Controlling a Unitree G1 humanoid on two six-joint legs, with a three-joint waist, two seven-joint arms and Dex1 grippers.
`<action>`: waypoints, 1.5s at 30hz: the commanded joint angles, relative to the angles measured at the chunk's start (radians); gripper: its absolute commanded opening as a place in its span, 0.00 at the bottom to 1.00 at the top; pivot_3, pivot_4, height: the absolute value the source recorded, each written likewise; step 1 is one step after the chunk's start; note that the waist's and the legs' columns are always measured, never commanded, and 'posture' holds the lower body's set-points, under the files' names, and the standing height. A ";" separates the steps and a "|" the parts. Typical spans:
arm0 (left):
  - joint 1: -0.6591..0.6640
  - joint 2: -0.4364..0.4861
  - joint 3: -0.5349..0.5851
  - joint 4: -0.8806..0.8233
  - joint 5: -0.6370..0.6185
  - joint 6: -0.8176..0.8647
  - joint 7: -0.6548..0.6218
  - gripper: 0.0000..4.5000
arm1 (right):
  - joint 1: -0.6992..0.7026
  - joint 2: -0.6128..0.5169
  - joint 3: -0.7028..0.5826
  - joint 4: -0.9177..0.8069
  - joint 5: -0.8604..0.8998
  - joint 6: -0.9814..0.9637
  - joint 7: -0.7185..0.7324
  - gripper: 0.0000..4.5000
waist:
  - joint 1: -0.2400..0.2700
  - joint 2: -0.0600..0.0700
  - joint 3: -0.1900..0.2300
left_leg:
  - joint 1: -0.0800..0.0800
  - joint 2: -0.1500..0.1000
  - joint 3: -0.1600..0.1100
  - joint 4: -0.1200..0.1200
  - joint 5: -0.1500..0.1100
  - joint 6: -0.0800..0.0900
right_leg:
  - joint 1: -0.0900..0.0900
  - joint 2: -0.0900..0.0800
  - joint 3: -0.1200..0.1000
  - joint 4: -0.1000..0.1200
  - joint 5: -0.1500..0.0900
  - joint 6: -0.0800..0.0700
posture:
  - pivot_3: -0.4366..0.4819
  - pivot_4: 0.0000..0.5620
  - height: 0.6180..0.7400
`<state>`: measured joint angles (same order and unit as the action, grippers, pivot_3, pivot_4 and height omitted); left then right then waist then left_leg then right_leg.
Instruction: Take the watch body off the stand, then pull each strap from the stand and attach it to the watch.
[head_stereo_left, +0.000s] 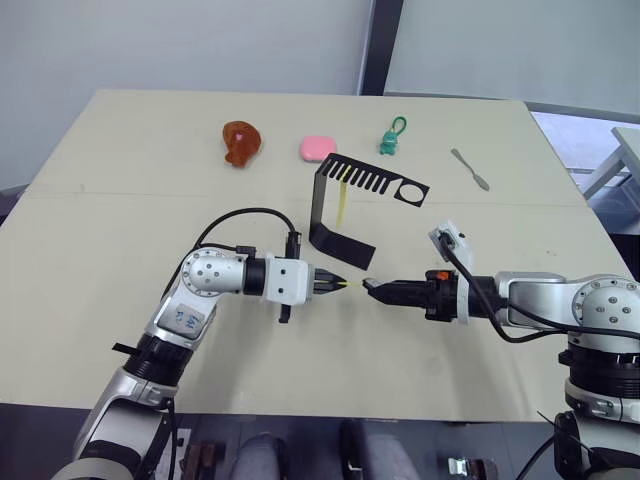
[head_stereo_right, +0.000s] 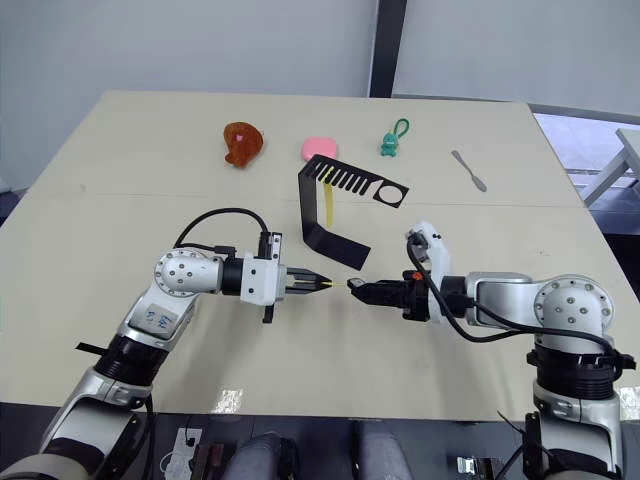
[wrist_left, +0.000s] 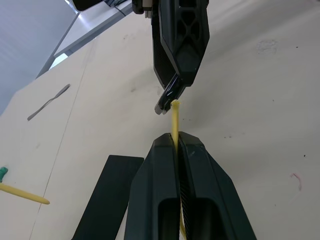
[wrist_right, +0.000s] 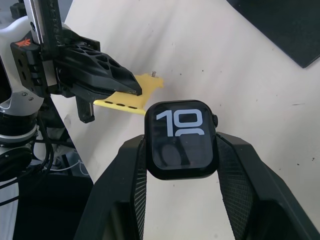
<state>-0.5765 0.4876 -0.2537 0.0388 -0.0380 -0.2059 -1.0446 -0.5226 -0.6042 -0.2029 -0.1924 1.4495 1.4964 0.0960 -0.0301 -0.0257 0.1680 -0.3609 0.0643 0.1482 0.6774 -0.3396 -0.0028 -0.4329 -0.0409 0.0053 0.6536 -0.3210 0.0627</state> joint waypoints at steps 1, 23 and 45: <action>-0.002 0.000 0.004 -0.039 -0.014 -0.008 0.008 0.00 | 0.006 -0.019 -0.007 -0.025 0.034 -0.021 0.001 0.33 | 0.000 0.000 0.000 | 0.000 0.000 0.000 0.000 0.000 0.000 | 0.000 0.000 0.000 0.000 0.000 0.000 | 0.48 0.27 1.00; -0.009 -0.003 0.001 -0.030 -0.007 -0.025 0.011 0.00 | 0.007 -0.048 0.029 -0.018 0.123 -0.078 -0.043 0.33 | 0.000 0.000 0.000 | 0.000 0.000 0.000 0.000 0.000 0.000 | 0.000 0.000 0.000 0.000 0.000 0.000 | 0.48 0.27 1.00; -0.029 -0.043 -0.017 -0.020 0.007 -0.013 0.029 0.00 | -0.019 -0.068 0.097 -0.015 0.146 -0.127 -0.069 0.33 | 0.000 0.000 0.000 | 0.000 0.000 0.000 0.000 0.000 0.000 | 0.000 0.000 0.000 -0.001 0.000 0.000 | 0.48 0.27 1.00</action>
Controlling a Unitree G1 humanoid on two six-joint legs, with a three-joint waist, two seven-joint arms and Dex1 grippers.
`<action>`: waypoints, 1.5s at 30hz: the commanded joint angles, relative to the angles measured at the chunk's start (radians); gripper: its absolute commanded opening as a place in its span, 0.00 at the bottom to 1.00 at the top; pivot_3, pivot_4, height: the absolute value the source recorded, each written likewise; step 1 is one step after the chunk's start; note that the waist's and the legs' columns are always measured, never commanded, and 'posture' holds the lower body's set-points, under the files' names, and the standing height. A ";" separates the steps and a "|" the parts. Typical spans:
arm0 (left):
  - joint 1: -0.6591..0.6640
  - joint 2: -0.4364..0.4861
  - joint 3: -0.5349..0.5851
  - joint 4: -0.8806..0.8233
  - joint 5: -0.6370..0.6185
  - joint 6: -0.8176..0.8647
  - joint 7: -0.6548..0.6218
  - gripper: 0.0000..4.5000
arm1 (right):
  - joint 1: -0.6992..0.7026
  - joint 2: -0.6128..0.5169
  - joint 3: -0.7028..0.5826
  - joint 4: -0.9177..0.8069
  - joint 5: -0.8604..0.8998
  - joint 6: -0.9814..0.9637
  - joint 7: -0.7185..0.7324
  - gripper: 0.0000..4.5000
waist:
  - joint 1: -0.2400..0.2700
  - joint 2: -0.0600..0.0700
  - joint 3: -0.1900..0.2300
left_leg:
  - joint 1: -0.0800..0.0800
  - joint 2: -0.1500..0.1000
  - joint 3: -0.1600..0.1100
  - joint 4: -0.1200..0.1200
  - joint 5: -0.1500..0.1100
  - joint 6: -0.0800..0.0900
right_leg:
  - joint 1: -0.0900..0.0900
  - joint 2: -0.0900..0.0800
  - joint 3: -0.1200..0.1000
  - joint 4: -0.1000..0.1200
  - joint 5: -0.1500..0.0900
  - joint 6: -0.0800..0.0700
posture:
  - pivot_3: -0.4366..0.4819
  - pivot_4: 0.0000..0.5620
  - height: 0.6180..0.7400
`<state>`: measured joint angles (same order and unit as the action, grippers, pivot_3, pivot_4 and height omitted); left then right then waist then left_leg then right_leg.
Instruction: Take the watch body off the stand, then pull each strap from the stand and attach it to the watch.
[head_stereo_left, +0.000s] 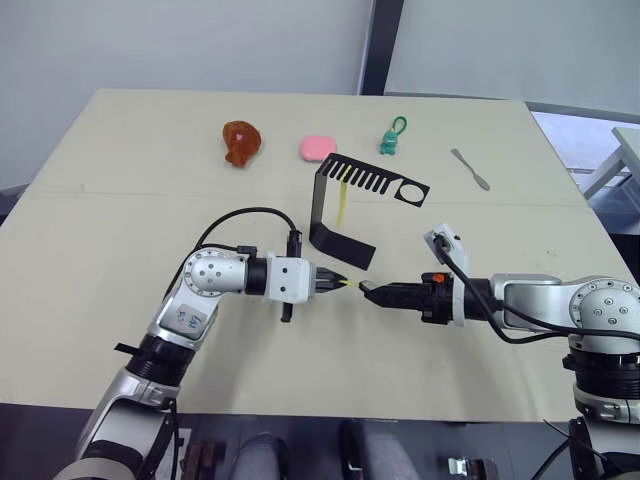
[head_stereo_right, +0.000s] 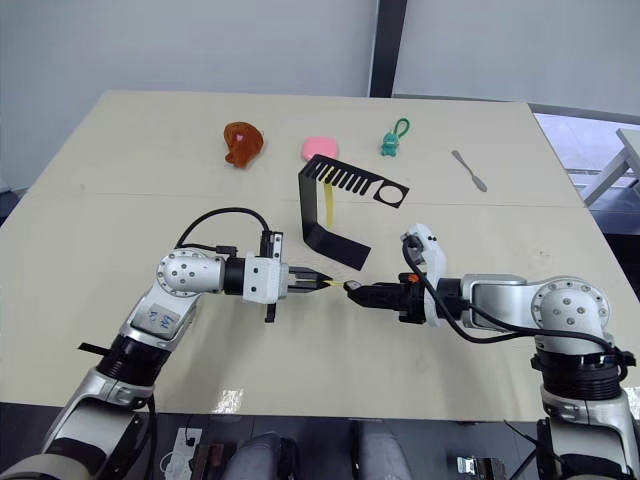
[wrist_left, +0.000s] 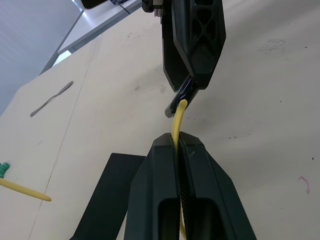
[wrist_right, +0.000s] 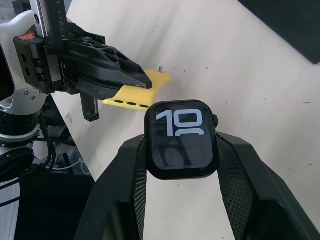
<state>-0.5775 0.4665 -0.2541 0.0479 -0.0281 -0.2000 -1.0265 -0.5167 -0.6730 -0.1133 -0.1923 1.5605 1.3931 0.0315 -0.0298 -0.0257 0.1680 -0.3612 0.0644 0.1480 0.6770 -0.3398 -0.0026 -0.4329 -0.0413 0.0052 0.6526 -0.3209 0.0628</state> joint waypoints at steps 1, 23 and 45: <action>-0.029 -0.023 -0.016 -0.028 -0.003 -0.018 0.012 0.00 | -0.028 0.003 0.007 -0.013 0.041 -0.026 -0.009 0.33 | 0.000 0.000 0.000 | 0.000 0.000 0.000 0.000 0.000 0.000 | 0.000 0.000 0.000 0.000 0.000 0.000 | 0.48 0.27 1.00; -0.033 -0.027 -0.009 -0.019 0.011 -0.020 0.025 0.00 | -0.058 -0.011 0.037 -0.011 0.057 -0.024 0.005 0.33 | 0.000 0.000 0.000 | -0.001 0.000 0.000 0.000 0.000 0.000 | -0.001 0.000 0.000 0.000 0.000 0.000 | 0.48 0.27 1.00; -0.054 -0.067 -0.020 -0.001 0.031 -0.024 0.045 0.00 | -0.056 -0.021 0.053 -0.044 0.053 -0.027 0.017 0.33 | 0.001 0.000 0.000 | -0.010 0.000 0.000 0.004 0.000 0.000 | -0.010 -0.001 0.000 0.002 0.001 0.001 | 0.48 0.27 1.00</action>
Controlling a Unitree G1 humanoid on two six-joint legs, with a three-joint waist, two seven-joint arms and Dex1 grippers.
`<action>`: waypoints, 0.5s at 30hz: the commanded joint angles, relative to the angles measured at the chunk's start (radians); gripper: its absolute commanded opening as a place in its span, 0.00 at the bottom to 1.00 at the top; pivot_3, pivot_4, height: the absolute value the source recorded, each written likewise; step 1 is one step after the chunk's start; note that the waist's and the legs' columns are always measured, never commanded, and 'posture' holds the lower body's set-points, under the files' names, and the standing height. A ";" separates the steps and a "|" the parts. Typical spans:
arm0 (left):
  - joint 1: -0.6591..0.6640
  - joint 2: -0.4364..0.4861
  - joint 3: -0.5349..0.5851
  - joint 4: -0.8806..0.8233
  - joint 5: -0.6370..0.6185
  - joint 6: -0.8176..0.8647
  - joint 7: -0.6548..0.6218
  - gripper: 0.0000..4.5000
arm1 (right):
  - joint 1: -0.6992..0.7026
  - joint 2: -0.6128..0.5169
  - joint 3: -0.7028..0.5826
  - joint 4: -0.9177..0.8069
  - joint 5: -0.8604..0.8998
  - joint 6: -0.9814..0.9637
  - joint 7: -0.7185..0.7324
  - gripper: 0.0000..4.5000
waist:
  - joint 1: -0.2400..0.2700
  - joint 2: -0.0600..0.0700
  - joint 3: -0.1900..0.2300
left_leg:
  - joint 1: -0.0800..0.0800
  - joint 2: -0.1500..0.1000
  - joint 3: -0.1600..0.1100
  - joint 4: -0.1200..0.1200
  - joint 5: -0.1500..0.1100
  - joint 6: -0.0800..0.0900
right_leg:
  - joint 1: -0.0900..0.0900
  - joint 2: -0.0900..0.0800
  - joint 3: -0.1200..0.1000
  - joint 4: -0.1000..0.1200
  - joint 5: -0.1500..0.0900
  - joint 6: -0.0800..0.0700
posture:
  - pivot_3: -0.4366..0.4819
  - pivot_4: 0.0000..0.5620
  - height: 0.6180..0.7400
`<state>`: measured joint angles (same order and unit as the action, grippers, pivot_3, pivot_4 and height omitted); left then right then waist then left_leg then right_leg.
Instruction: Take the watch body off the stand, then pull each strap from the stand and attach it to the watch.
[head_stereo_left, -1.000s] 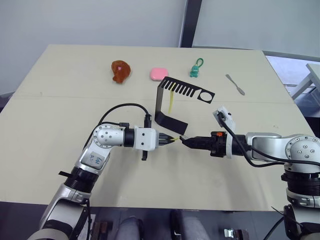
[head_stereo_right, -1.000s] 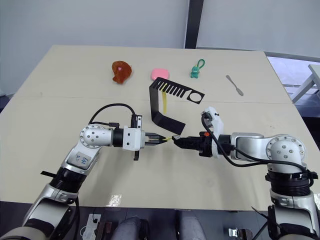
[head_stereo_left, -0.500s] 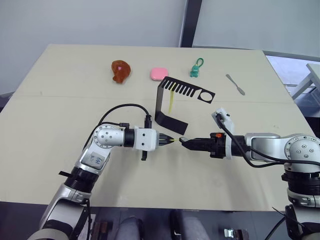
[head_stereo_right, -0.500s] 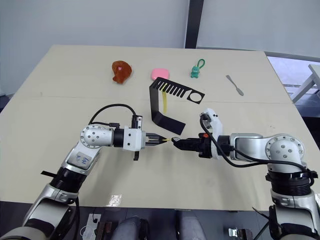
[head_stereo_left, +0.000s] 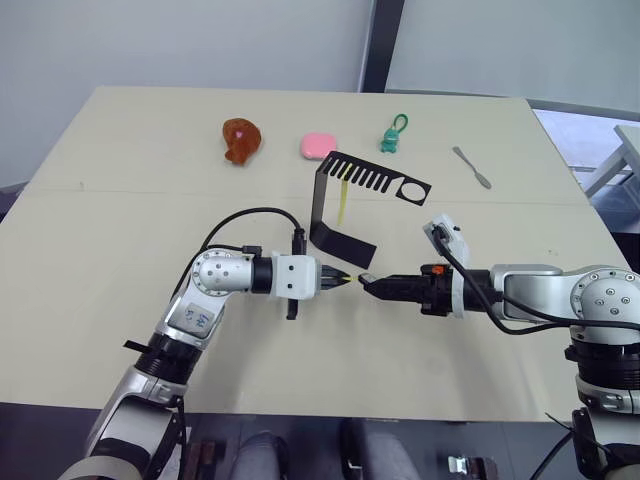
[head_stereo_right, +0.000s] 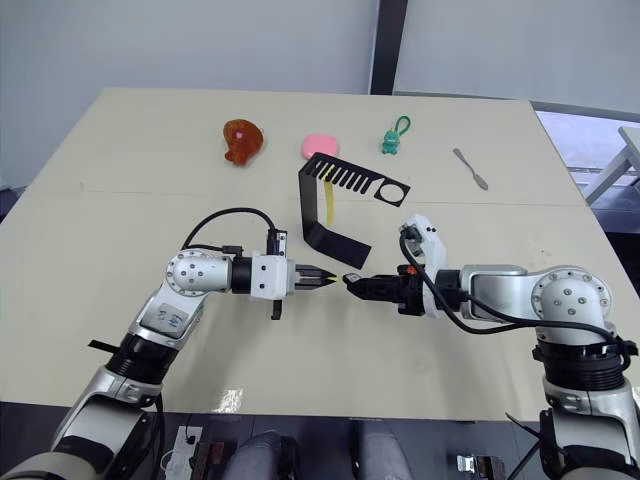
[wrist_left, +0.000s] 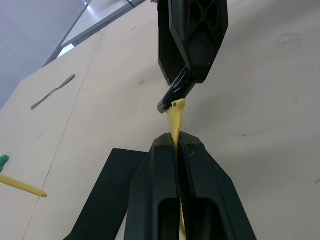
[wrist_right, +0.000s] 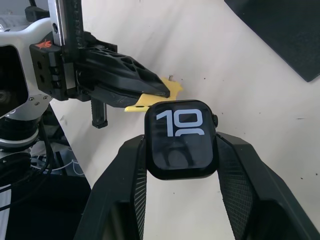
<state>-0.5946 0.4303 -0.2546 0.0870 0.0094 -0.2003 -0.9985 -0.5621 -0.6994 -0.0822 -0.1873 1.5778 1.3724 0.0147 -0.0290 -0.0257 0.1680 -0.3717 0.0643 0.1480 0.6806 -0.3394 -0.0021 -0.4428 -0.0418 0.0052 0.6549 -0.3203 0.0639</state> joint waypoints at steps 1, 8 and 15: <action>-0.037 -0.032 -0.021 -0.041 -0.006 -0.023 0.018 0.00 | -0.011 0.006 0.023 -0.050 0.035 -0.007 0.034 0.33 | 0.000 0.000 0.000 | 0.000 0.000 0.000 0.000 0.000 0.000 | 0.000 0.000 0.000 0.000 0.000 0.000 | 0.48 0.27 1.00; -0.040 -0.044 -0.025 -0.053 -0.006 -0.009 0.021 0.00 | -0.015 0.008 0.023 -0.055 0.001 -0.013 0.036 0.33 | 0.000 0.000 0.000 | 0.000 0.000 0.000 0.000 0.000 0.000 | 0.000 0.000 0.000 0.000 0.000 0.000 | 0.48 0.27 1.00; -0.047 -0.053 -0.020 -0.057 -0.005 0.002 0.018 0.00 | -0.018 0.013 0.024 -0.063 -0.022 -0.018 0.047 0.33 | 0.000 0.000 0.000 | 0.000 0.000 0.000 0.000 0.000 0.000 | 0.000 0.000 0.000 0.000 0.000 0.000 | 0.48 0.27 1.00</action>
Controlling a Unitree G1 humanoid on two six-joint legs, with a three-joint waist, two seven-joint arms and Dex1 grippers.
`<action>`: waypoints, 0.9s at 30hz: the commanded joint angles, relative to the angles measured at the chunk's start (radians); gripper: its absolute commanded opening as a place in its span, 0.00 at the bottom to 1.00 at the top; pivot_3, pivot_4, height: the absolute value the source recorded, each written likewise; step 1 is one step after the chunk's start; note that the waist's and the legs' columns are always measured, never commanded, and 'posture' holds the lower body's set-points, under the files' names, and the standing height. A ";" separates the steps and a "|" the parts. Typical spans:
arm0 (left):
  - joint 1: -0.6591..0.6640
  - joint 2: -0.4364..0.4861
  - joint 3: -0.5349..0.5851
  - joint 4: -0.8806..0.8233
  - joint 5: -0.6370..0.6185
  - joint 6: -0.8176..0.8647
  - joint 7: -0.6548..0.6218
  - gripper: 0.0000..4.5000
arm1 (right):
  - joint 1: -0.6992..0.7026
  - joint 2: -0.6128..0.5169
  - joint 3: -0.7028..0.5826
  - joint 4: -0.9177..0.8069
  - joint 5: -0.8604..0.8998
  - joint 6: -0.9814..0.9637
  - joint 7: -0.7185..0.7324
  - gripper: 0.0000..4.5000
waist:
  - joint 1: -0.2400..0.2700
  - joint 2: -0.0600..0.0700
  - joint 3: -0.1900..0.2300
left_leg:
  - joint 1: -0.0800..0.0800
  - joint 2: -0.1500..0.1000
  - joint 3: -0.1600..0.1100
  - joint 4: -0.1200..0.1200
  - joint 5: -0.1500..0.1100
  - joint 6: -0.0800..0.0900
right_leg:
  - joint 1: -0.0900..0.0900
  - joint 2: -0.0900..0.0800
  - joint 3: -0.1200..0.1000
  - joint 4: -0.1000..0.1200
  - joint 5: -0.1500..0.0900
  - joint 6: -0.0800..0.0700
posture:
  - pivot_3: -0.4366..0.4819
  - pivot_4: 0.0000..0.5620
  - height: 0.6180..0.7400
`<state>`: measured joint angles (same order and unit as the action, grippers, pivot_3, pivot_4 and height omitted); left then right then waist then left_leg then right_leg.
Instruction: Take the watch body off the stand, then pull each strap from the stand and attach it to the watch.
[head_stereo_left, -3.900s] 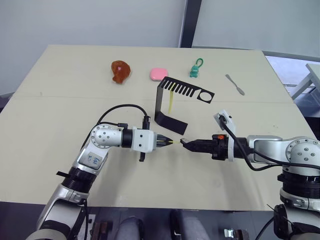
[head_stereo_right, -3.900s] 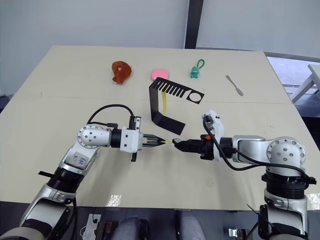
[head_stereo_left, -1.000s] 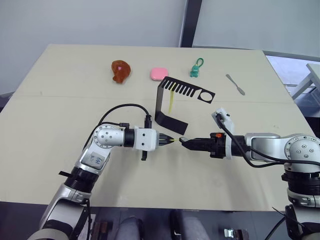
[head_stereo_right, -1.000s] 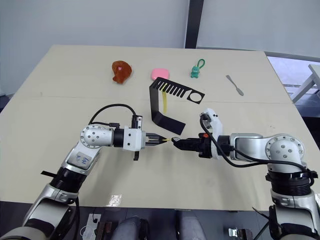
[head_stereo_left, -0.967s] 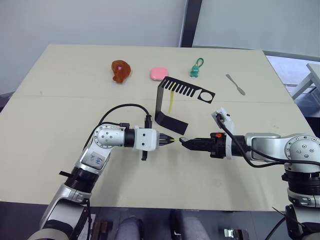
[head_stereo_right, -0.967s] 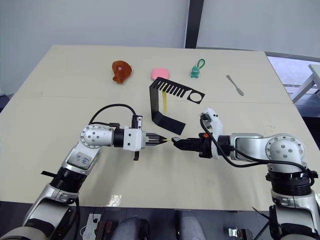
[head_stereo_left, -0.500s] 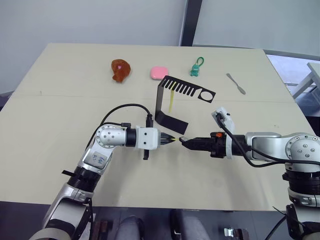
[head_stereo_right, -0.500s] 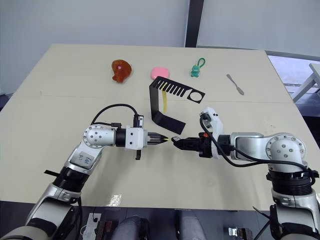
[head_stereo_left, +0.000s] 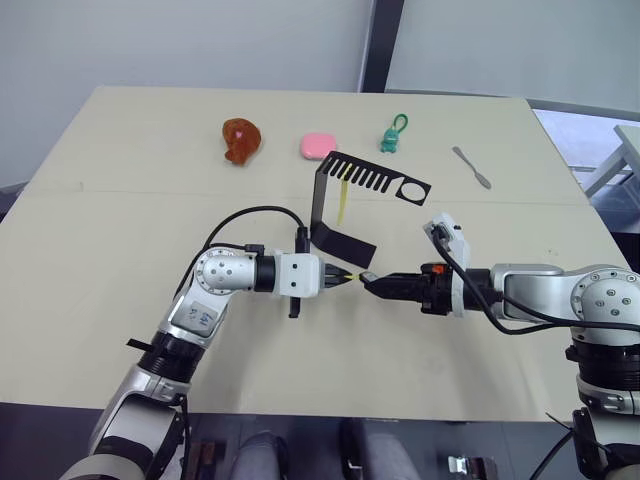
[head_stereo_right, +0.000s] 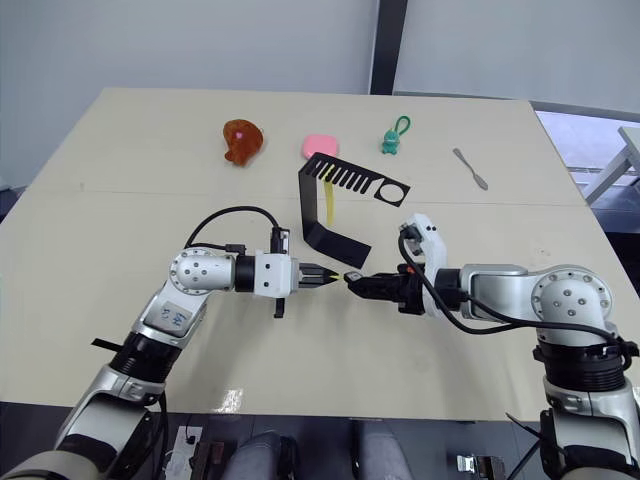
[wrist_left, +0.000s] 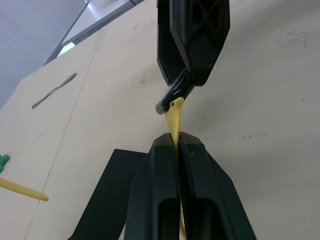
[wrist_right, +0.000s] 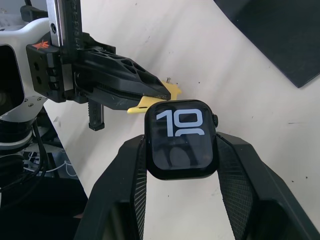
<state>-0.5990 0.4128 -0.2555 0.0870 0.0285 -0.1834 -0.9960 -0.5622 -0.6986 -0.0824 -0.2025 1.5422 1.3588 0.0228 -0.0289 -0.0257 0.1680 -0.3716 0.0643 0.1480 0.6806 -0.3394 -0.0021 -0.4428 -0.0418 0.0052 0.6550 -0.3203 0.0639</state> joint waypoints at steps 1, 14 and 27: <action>-0.043 -0.036 -0.019 -0.057 -0.024 -0.015 0.016 0.00 | -0.018 0.012 0.025 -0.049 0.014 -0.003 0.041 0.33 | 0.000 0.000 0.000 | 0.000 0.000 0.000 0.000 0.000 0.000 | 0.000 0.000 0.000 0.000 0.000 0.000 | 0.48 0.27 1.00; -0.054 -0.042 -0.019 -0.049 -0.023 -0.011 0.019 0.00 | -0.026 0.012 0.031 -0.060 0.031 0.002 0.048 0.33 | 0.000 0.000 0.000 | 0.000 0.000 0.000 0.000 0.000 0.000 | 0.000 0.000 0.000 0.000 0.000 0.000 | 0.48 0.27 1.00; -0.067 -0.051 -0.017 -0.035 -0.023 -0.011 0.020 0.00 | -0.026 0.013 0.033 -0.062 0.040 0.002 0.040 0.33 | 0.000 0.000 0.000 | 0.000 0.000 0.000 0.001 0.000 0.000 | 0.000 0.000 0.000 0.001 0.000 0.000 | 0.48 0.27 1.00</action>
<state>-0.6214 0.4050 -0.2537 0.0966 0.0303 -0.1730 -0.9953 -0.5731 -0.6993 -0.0822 -0.2102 1.5339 1.3553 0.0326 -0.0286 -0.0257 0.1680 -0.3716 0.0642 0.1481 0.6812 -0.3394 -0.0021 -0.4429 -0.0417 0.0052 0.6556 -0.3202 0.0640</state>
